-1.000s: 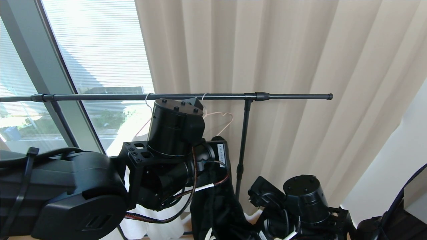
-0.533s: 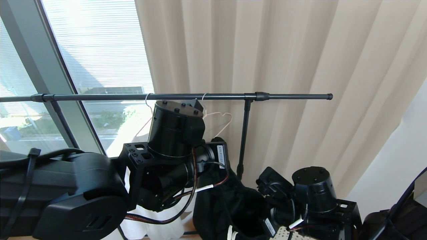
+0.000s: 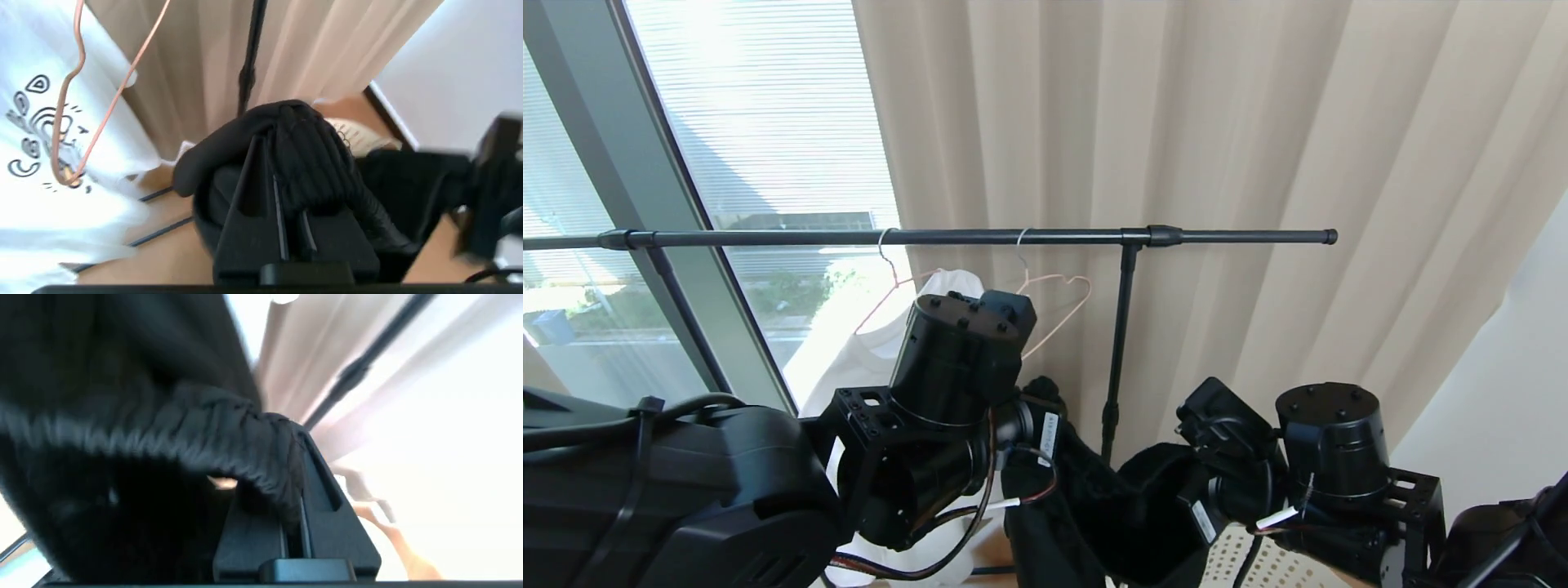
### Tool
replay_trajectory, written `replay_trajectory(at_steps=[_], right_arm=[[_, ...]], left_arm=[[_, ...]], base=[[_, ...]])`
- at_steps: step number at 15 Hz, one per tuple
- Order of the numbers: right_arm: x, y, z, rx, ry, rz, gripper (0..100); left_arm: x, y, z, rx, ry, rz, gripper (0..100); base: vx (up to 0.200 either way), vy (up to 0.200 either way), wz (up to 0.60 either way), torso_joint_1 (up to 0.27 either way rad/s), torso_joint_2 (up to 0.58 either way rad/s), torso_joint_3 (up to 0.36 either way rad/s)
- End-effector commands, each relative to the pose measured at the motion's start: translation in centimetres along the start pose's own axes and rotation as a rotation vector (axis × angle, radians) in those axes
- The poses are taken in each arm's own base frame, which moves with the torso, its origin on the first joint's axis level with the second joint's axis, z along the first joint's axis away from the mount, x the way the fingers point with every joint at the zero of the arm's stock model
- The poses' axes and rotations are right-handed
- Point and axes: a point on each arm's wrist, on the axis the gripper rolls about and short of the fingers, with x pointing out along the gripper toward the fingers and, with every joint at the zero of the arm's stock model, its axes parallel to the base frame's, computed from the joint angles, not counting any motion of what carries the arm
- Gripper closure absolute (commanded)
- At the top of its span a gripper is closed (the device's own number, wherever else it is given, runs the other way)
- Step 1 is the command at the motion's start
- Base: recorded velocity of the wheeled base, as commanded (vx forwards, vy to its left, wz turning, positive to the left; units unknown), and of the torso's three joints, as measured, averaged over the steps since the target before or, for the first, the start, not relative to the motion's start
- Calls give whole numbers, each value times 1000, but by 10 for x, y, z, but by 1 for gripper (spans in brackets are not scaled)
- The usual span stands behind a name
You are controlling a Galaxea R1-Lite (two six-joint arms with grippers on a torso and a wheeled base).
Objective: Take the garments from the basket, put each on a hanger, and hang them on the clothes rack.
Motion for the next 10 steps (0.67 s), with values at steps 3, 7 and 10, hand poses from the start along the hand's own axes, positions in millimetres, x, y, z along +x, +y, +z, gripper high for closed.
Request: replay_trajectory(at_steps=[3,7,10], right_arm=[[-12,-15,16,24,-71,-80,100],[-20,-22,27,37,-118,-127,100],[-22,-26,30,44,-132,-152,100]], left_arm=[[6,15,-16,35,41,-10,100],[3,19,-26,76,72,-6,0],[-7,24,-23,63,63,-65,0]], base=[[0,0,0,0,0,0],[0,0,0,0,0,0],[0,0,0,0,0,0]])
